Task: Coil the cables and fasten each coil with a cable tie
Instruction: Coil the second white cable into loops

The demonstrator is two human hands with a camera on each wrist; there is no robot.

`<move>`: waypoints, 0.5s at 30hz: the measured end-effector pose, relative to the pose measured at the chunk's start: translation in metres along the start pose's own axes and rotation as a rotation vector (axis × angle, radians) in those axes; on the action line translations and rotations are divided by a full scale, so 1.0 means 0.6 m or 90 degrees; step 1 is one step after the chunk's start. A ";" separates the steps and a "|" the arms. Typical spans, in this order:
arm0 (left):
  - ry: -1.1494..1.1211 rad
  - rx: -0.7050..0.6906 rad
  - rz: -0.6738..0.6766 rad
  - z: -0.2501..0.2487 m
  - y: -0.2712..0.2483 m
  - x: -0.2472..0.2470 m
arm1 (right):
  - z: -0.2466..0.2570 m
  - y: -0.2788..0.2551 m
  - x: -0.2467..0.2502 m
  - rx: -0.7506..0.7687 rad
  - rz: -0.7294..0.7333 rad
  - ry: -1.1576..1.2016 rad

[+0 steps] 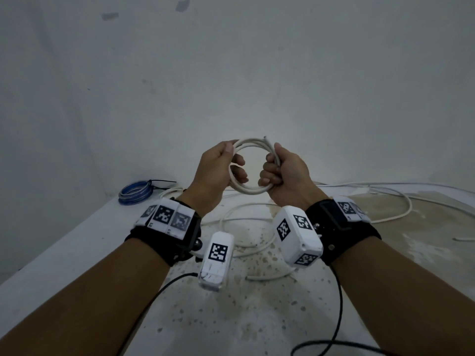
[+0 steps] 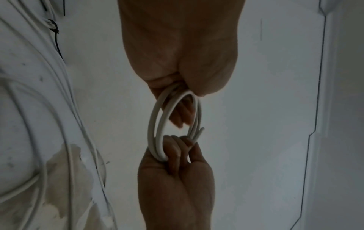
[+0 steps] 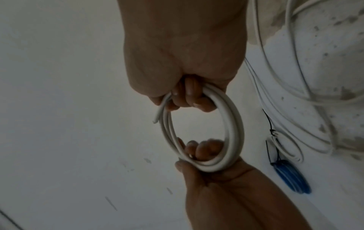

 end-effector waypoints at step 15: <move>0.196 -0.104 -0.191 -0.009 0.002 0.032 | -0.021 -0.007 -0.018 -0.023 0.053 0.019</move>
Point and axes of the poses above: each hand's wrist, its own y-axis towards the middle knuckle, its own x-axis out of the back of the hand, z = x × y, the point moved 10 cm from there along y, towards the middle knuckle, and after that the axes turned 6 degrees about y, right-handed, at the moved point
